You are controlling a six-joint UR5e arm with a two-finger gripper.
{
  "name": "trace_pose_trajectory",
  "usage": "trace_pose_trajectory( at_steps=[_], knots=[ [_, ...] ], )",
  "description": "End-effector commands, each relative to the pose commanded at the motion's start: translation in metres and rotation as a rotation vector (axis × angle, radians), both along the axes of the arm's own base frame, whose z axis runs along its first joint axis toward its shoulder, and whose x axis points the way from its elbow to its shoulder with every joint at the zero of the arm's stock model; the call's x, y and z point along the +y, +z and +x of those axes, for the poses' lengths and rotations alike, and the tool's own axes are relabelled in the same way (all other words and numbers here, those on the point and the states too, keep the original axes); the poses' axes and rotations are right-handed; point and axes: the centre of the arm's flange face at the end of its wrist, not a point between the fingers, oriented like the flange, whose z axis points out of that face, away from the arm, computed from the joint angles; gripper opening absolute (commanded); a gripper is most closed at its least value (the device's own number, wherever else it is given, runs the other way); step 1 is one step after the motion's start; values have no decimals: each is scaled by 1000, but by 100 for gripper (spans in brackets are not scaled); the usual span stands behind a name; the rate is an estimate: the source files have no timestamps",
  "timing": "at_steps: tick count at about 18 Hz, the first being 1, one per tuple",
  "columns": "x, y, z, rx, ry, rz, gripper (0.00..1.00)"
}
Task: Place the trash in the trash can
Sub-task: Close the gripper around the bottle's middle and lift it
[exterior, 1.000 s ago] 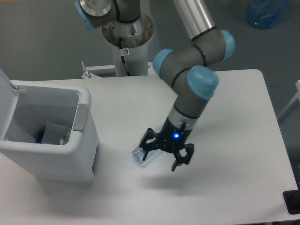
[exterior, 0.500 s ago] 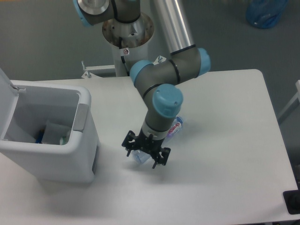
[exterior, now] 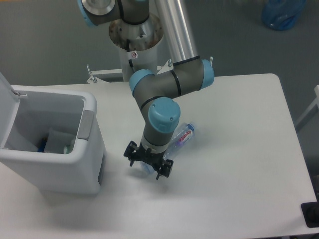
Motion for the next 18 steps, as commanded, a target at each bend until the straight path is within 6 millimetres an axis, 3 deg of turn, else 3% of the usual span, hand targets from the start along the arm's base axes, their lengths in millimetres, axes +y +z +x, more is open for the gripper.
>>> trace_pose_trajectory(
  at_steps=[18],
  knots=[
    [-6,-10,5,40,-36,-79,100]
  ],
)
